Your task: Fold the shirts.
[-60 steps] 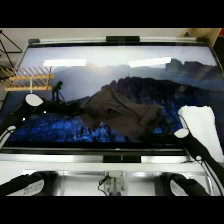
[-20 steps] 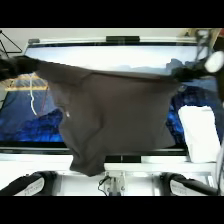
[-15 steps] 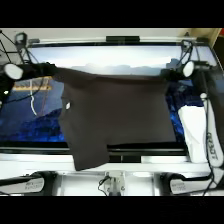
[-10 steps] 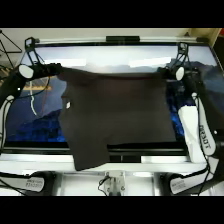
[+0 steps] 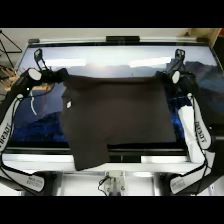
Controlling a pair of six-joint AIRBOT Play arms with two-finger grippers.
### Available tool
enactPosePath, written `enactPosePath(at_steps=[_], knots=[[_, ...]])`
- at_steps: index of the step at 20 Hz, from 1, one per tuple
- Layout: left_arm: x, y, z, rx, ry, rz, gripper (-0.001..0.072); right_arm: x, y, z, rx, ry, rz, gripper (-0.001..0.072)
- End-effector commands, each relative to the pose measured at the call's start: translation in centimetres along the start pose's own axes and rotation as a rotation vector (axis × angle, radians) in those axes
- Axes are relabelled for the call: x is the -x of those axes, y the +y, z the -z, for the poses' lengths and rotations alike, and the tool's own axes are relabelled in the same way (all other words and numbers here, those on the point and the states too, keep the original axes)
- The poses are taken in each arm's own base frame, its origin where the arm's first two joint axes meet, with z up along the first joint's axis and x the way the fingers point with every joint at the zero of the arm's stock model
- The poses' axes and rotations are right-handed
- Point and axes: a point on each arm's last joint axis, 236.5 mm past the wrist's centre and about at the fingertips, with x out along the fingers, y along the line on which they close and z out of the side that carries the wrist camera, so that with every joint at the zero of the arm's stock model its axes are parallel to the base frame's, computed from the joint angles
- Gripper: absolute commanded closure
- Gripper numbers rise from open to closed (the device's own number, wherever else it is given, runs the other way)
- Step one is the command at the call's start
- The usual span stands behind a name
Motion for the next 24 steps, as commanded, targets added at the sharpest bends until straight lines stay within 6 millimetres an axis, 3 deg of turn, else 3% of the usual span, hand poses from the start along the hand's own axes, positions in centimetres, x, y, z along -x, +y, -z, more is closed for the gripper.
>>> enactPosePath(at_steps=[1, 4, 6, 8, 10, 13, 20, 21, 22, 23, 24], knots=[[2.1, 0.6, 7.8, -0.067, 0.354, 0.026, 0.0676, 2.2, -2.4, 3.4, 0.068, 0.182, 0.037, 0.0629], [3.6, 2.1, 12.1, -0.126, 0.539, -0.032, 0.0678, 2.9, -4.6, 7.7, -0.01, 0.368, 0.051, 0.0629], [3.5, 2.3, 13.7, -0.117, 0.582, -0.039, 0.0678, 3.1, -5.2, 10.8, -0.026, 0.497, 0.055, 0.0629], [3.8, 1.8, 14.7, -0.126, 0.619, -0.029, 0.0677, 3.9, -5.2, 12.7, 0.006, 0.587, 0.047, 0.0629], [4.4, 1.3, 14.3, -0.141, 0.607, -0.023, 0.0678, 5.3, -5.1, 13.4, 0.056, 0.639, 0.032, 0.0629], [5.8, 1.2, 13.5, -0.149, 0.589, -0.024, 0.0678, 7.1, -5.6, 12.6, 0.083, 0.632, 0.05, 0.0629], [5.9, 1.7, 17.8, -0.117, 0.71, -0.026, 0.0677, 5.1, -5.9, 15.3, 0.028, 0.714, 0.065, 0.0624], [5.9, 1.6, 17.8, -0.113, 0.71, -0.023, 0.0676, 5.1, -5.8, 15.3, 0.025, 0.713, 0.064, 0.0542], [6.1, 1.1, 17.7, -0.097, 0.711, -0.003, 0.0661, 5.4, -5.8, 15.3, 0.026, 0.717, 0.063, 0.0313], [6.4, 0.4, 17.4, -0.076, 0.711, 0.025, 0.0422, 6.0, -5.9, 15.2, 0.043, 0.723, 0.065, 0.0193], [7.0, -0.1, 17.0, -0.064, 0.719, 0.047, 0.0261, 7.1, -6.2, 14.9, 0.076, 0.729, 0.07, 0.0194]])
